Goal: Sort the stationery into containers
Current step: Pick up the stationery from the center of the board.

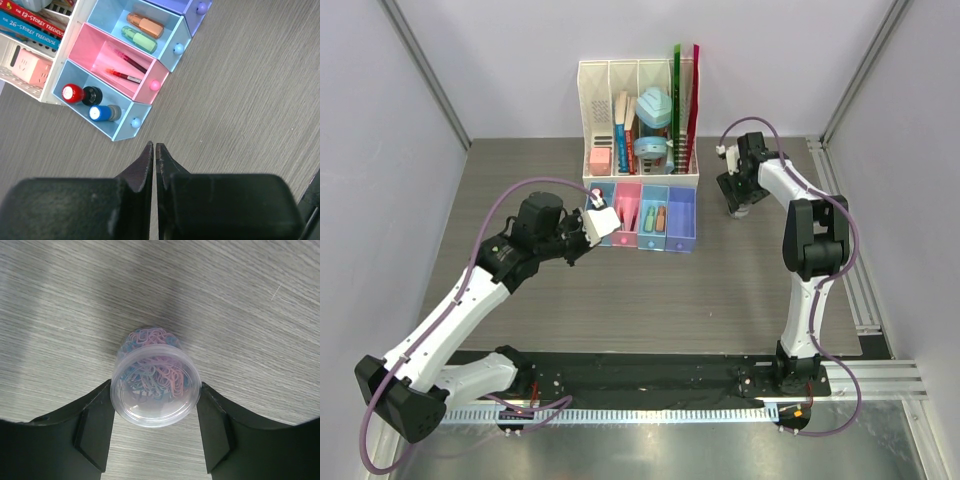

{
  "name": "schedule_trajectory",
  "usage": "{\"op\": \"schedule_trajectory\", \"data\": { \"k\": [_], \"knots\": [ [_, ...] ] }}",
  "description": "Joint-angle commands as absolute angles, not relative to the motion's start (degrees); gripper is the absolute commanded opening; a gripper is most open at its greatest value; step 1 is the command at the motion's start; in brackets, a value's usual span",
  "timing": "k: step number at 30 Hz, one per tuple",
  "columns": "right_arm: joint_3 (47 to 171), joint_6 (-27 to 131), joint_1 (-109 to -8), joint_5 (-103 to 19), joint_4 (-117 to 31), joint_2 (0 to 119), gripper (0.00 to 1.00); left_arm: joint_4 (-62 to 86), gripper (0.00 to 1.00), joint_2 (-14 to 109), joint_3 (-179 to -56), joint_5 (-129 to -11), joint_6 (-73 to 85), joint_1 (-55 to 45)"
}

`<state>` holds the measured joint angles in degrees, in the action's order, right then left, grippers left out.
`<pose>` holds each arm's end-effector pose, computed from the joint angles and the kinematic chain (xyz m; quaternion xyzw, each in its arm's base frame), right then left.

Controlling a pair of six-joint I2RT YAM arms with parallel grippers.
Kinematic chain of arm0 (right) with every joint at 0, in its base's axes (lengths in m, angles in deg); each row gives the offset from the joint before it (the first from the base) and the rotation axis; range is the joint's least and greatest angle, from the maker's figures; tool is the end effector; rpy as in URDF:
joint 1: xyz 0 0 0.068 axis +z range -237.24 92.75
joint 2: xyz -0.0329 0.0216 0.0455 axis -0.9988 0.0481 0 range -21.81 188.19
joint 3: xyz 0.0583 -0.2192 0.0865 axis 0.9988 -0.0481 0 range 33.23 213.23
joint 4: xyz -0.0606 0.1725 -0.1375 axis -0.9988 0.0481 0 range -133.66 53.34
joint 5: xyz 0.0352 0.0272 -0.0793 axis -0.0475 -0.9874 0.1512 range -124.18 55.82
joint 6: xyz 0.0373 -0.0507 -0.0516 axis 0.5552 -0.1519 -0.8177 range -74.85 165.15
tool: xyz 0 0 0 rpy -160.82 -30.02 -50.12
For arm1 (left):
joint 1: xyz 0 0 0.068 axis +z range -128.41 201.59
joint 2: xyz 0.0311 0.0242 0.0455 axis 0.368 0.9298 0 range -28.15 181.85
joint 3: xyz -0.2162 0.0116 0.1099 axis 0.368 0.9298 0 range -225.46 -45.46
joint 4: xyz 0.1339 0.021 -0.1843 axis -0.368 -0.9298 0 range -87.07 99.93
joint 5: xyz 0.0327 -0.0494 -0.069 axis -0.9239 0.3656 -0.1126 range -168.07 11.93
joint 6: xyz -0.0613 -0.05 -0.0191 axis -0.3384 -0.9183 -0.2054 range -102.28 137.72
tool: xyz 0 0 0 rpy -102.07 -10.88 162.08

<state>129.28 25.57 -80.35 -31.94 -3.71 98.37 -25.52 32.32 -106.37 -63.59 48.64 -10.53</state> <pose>0.4135 0.0473 0.1538 -0.2188 0.9495 -0.0437 0.2208 0.1865 -0.1378 0.2961 0.5096 0.7197 -0.1166 0.4568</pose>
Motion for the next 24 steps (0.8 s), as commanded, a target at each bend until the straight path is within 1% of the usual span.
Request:
{"op": "schedule_trajectory", "data": {
  "k": [1,2,4,5,6,7,9,10,12,18,24],
  "knots": [
    [130.7,25.1,-79.9,-32.2,-4.2,91.5,0.21,-22.1,0.14,31.6,-104.8,-65.7,48.5,-10.2],
    [130.4,25.0,-79.9,-32.5,-4.3,90.8,0.19,-21.6,0.23,31.5,-104.4,-66.3,48.4,-10.2],
    [129.7,24.8,-79.4,-33.0,-3.5,87.7,0.18,-20.5,0.42,32.1,-103.1,-68.4,48.3,-10.1],
    [129.4,24.6,-79.2,-33.2,-3.1,86.4,0.17,-20.0,0.48,32.3,-102.8,-69.1,48.3,-10.1],
    [129.0,24.2,-78.8,-33.4,-2.0,85.4,0.17,-19.5,0.57,32.8,-102.5,-69.7,48.0,-10.1],
    [128.9,24.1,-78.2,-33.4,-1.4,84.4,0.17,-19.1,0.73,33.3,-102.0,-70.7,48.0,-9.9],
    [129.0,23.8,-77.2,-36.1,0.1,81.3,0.16,-18.3,0.84,34.0,-101.5,-71.0,47.7,-9.6],
    [129.2,23.4,-76.0,-36.2,1.5,80.3,0.16,-17.5,0.94,34.3,-100.9,-71.0,47.3,-9.1],
    [129.6,23.2,-74.7,-36.8,3.7,78.0,0.16,-16.4,1.00,35.1,-100.5,-71.1,46.8,-8.6],
    [131.1,23.3,-68.1,-37.6,6.7,76.4,0.16,-15.1,1.00,36.9,-100.2,-70.4,45.2,-4.8],
    [133.8,24.5,-64.0,-37.4,5.7,80.8,0.16,-15.1,1.00,35.7,-99.9,-68.7,44.7,-0.7]
  ]
}}
